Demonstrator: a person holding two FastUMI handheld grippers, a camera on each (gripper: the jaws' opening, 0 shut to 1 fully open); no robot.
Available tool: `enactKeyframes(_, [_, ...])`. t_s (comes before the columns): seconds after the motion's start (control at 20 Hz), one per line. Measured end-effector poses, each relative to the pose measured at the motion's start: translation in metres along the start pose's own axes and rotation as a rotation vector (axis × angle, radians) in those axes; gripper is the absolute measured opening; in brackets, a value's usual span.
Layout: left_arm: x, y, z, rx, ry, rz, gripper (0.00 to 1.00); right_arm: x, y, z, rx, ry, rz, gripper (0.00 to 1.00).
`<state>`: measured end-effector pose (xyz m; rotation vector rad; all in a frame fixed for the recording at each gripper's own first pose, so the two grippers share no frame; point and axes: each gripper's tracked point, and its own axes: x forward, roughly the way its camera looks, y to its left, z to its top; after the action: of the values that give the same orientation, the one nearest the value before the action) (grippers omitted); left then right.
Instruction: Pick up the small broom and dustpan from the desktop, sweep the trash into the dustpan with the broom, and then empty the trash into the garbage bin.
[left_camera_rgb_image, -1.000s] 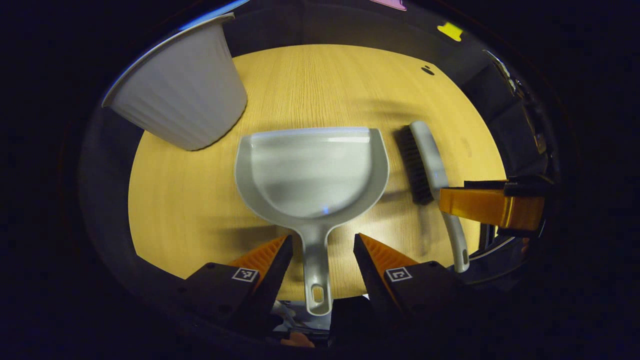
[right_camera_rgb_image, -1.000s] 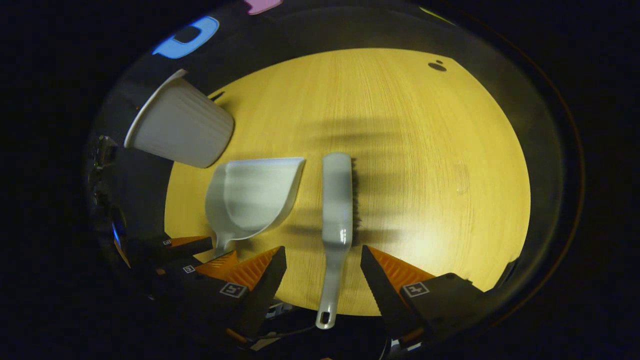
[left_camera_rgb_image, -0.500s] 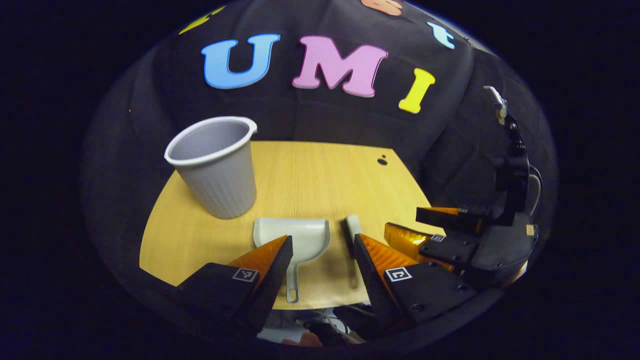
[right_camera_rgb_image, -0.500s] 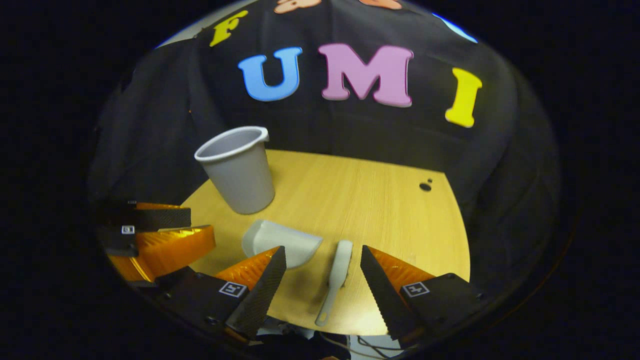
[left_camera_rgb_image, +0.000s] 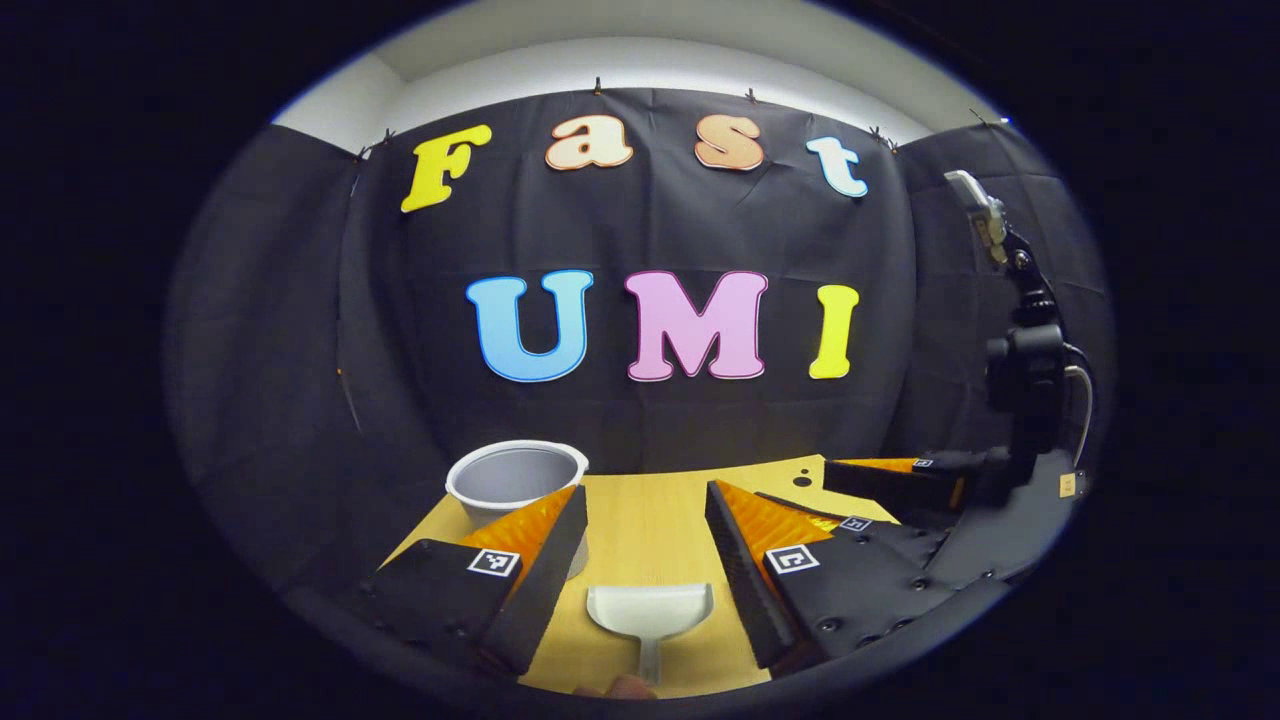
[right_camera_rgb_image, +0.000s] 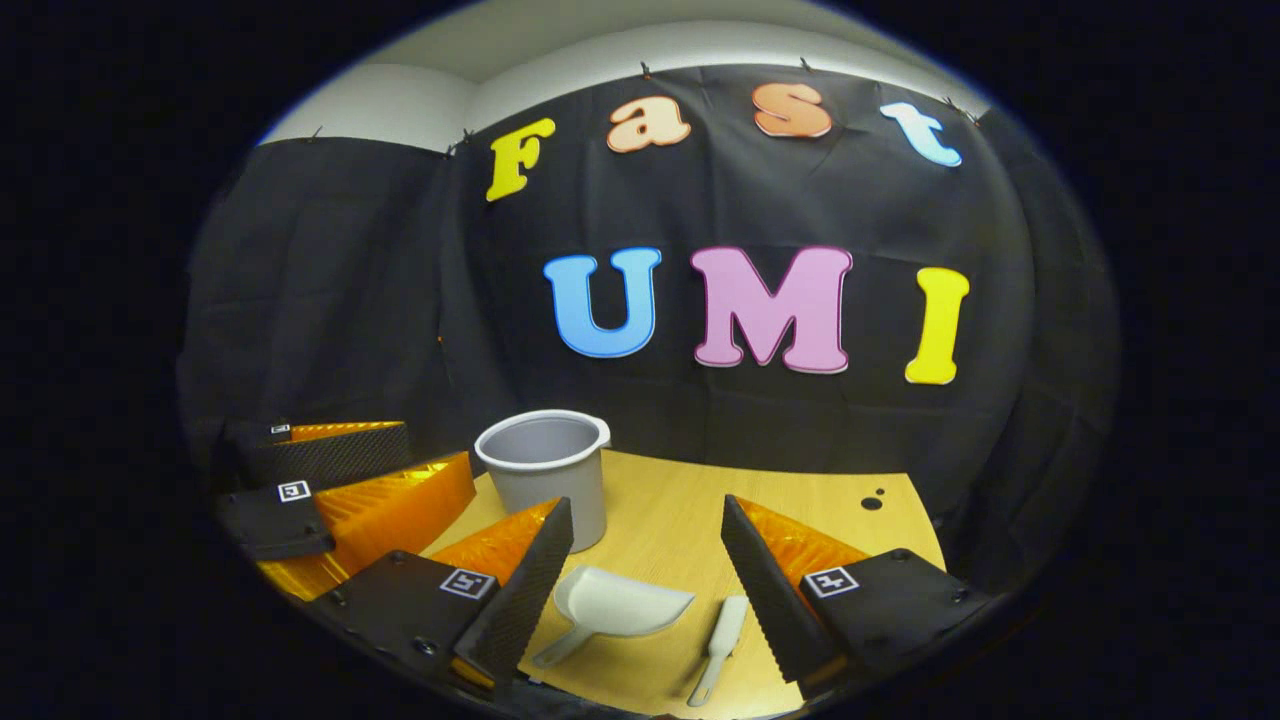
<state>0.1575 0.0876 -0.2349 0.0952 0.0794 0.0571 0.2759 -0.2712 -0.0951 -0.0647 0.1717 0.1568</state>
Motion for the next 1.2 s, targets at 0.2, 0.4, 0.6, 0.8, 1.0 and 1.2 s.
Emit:
enactKeyframes(0.2, [-0.016,0.016,0.01,-0.071,-0.071,0.016,0.71,-0.018,0.01,0.013,0.053,-0.07,0.005,0.95])
enactKeyframes(0.4, [-0.036,0.024,0.006,-0.097,-0.105,0.058,0.71,-0.027,0.005,0.016,0.081,-0.082,-0.011,0.96])
enactKeyframes(0.6, [-0.046,0.032,0.011,-0.137,-0.136,0.085,0.71,-0.032,0.008,0.028,0.093,-0.127,-0.011,0.95])
enactKeyframes(0.8, [-0.048,0.048,0.008,-0.179,-0.136,0.111,0.71,-0.029,0.019,0.031,0.102,-0.127,0.014,0.95])
enactKeyframes(1.0, [-0.051,0.059,0.0,-0.202,-0.126,0.126,0.71,-0.027,0.026,0.032,0.099,-0.136,0.021,0.9])
enactKeyframes(1.2, [-0.052,0.064,-0.005,-0.2,-0.116,0.131,0.71,-0.027,0.034,0.024,0.095,-0.119,0.027,0.9])
